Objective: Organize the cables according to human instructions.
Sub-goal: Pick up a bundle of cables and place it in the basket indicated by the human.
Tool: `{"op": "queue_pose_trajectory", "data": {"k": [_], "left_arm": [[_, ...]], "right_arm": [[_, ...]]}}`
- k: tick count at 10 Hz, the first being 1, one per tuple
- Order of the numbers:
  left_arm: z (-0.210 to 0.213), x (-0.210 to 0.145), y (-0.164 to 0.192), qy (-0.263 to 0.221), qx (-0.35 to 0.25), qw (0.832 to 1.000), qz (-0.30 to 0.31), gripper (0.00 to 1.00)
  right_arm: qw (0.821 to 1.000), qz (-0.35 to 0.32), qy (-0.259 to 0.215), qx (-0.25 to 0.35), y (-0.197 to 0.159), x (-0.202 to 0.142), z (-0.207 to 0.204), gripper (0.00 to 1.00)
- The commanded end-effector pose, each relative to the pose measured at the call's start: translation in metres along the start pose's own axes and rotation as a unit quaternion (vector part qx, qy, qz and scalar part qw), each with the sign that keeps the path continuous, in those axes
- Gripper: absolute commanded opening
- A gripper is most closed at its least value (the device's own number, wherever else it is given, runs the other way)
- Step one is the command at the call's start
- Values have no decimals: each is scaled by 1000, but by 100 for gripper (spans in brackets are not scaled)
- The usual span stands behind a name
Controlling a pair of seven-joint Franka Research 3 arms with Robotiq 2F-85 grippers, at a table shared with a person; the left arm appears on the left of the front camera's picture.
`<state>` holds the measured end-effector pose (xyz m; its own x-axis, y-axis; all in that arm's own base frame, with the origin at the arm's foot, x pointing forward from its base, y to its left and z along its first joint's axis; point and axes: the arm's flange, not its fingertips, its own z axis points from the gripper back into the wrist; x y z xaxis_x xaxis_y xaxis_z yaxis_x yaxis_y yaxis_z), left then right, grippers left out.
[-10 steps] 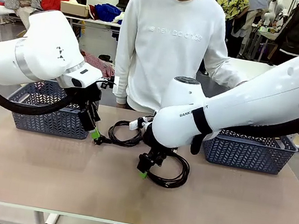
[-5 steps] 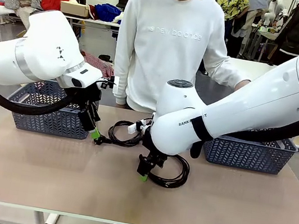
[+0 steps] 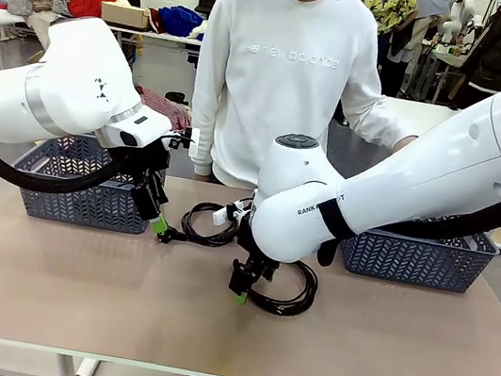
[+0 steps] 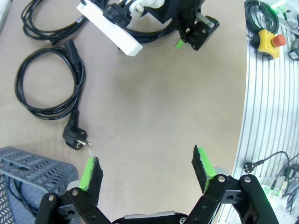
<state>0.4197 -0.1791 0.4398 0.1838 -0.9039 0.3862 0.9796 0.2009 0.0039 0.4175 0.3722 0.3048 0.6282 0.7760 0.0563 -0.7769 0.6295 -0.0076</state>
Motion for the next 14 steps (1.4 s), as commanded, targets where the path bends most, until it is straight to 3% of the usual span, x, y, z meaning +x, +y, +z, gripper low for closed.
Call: {"op": "queue_pose_trajectory", "data": {"k": [1,2,3,4,5,6,7,8,9,10,14], "left_arm": [[1,-1,0,0,2,1000,2,100],[1,-1,0,0,2,1000,2,100],[1,-1,0,0,2,1000,2,100],[1,-1,0,0,2,1000,2,100],[1,-1,0,0,2,1000,2,100],[1,-1,0,0,2,1000,2,100],[1,-1,0,0,2,1000,2,100],[1,-1,0,0,2,1000,2,100],[1,-1,0,0,2,1000,2,100],[1,-1,0,0,2,1000,2,100],[1,-1,0,0,2,1000,2,100]], "right_arm": [[1000,-19,16,-14,5,11,0,80],[1000,-20,17,-14,5,11,0,60],[1000,-21,16,-12,5,11,1,75],[1000,-22,16,-13,5,11,1,40],[1000,-23,18,-12,5,12,1,55],[999,-23,20,-10,5,12,1,20],[999,-23,21,-9,5,13,1,35],[999,-22,22,-8,5,13,1,0],[999,-22,23,-11,6,13,2,15],[999,-22,25,-12,7,14,2,0],[997,-39,65,19,11,-5,15,0]]}}
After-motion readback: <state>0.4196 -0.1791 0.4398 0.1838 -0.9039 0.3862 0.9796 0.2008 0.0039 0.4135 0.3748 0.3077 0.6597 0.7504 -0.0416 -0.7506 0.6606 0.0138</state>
